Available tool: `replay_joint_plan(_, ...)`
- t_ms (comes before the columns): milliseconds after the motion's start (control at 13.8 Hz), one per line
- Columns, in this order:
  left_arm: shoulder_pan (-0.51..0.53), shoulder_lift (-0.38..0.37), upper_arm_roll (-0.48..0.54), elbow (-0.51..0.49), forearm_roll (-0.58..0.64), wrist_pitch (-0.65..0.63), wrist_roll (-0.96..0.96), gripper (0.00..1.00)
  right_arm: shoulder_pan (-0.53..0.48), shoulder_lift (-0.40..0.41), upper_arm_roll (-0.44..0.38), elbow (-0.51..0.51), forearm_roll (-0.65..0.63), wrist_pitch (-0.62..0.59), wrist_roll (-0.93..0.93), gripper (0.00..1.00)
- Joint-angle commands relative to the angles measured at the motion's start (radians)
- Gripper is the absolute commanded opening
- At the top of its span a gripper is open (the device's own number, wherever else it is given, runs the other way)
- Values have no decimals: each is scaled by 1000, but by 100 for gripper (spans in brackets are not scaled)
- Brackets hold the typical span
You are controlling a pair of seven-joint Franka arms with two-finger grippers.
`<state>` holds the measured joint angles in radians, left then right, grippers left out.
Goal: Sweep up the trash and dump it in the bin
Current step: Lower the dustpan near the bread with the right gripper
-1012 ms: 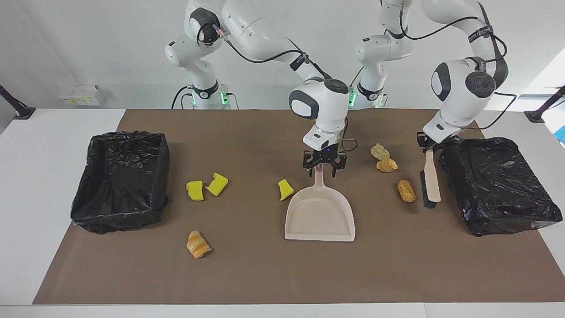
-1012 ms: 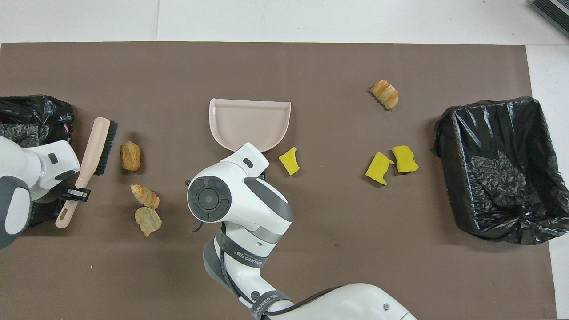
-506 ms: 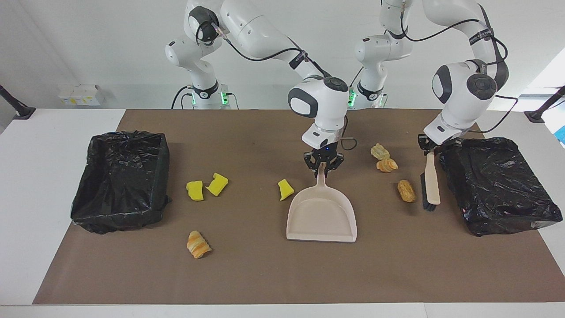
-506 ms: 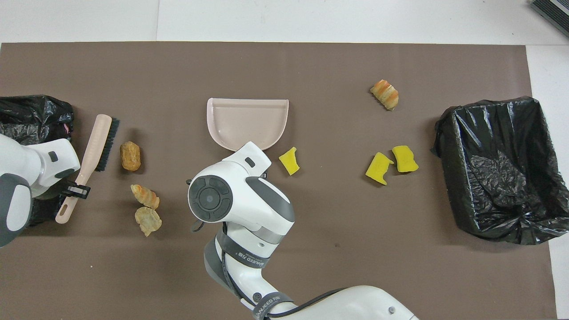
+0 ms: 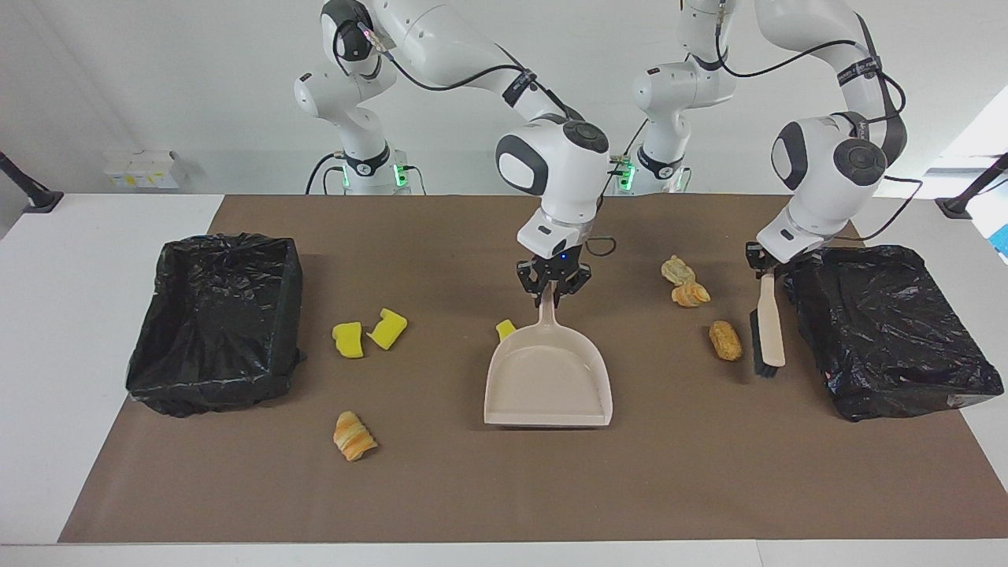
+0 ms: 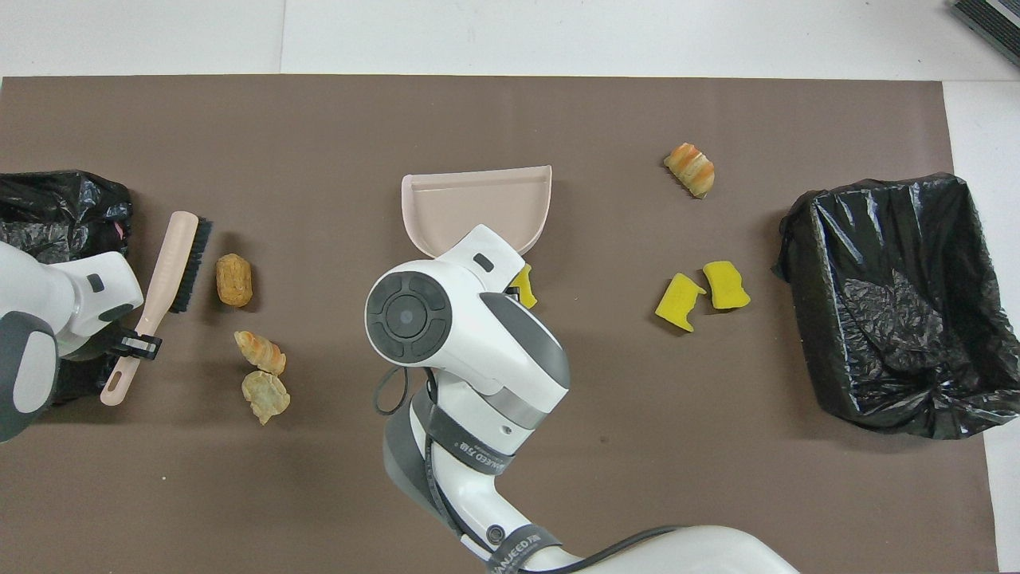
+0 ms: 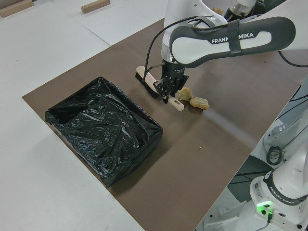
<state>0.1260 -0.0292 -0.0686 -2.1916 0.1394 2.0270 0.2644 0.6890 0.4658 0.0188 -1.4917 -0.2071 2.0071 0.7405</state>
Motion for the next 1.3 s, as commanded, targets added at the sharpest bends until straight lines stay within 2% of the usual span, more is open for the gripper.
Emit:
replay_joint_plan(0,11,-44,-7,-60,6,5,-103,0,-55,-88,9,-39,49,-56,-175,0)
replay_joint_plan(289,-5,-55,-8,-92,5,5,-177,0,-120,-186,9,-82,109,-114,-485,0)
replay_joint_plan(578,-34,-55,-10,-97,5,7,-159,0,-109,-231,10,-105,152,-240,-754,0)
replay_joint_plan(723,-51,-57,-11,-105,5,2,-159,0,-109,-263,10,-168,155,-237,-957,0)
replay_joint_plan(867,-80,-64,-11,-119,5,5,-156,0,-111,-288,10,-217,155,-226,-1087,0)
replay_joint_plan(1084,-126,-70,-13,-125,5,-1,-156,0,-114,-328,10,-318,161,-135,-1341,0)
replay_joint_plan(1229,-173,-80,-13,-134,3,-10,-162,0,-132,-325,9,-335,201,-107,-1379,0)
